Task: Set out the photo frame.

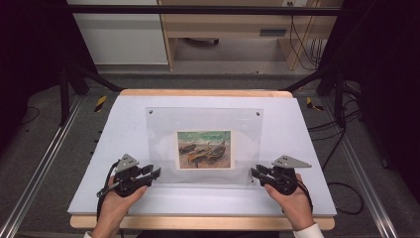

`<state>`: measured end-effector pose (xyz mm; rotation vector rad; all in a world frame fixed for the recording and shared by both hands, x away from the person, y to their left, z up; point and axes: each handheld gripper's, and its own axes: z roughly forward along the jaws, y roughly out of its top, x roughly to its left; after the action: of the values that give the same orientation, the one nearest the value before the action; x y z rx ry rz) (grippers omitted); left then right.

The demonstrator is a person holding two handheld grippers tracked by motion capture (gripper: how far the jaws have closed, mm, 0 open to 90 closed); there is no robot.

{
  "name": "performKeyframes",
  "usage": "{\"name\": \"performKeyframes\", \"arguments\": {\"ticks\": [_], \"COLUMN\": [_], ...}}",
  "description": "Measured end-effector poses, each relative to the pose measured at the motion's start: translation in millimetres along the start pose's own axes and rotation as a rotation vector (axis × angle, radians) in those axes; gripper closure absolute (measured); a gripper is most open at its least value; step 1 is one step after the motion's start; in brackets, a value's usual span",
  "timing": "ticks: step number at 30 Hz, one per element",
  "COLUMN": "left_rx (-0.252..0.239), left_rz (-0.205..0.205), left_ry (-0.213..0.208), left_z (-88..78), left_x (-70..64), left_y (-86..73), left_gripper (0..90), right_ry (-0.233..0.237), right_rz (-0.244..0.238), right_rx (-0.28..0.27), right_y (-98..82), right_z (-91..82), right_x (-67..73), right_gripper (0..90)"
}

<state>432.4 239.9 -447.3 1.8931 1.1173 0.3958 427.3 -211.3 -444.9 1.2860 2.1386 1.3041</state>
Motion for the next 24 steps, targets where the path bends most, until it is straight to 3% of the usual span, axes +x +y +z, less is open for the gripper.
{"name": "performKeyframes", "arguments": {"ticks": [24], "left_rx": [0.019], "left_rz": [0.008], "left_ry": [-0.006], "left_z": [-2.5], "left_x": [-2.4], "left_y": [-4.5], "left_gripper": [62.5], "right_ry": [-0.011], "right_rz": [0.004], "right_rx": [0.010], "right_y": [-5.8], "right_z": [-3.6], "right_x": [5.3], "right_gripper": [70.8]}}
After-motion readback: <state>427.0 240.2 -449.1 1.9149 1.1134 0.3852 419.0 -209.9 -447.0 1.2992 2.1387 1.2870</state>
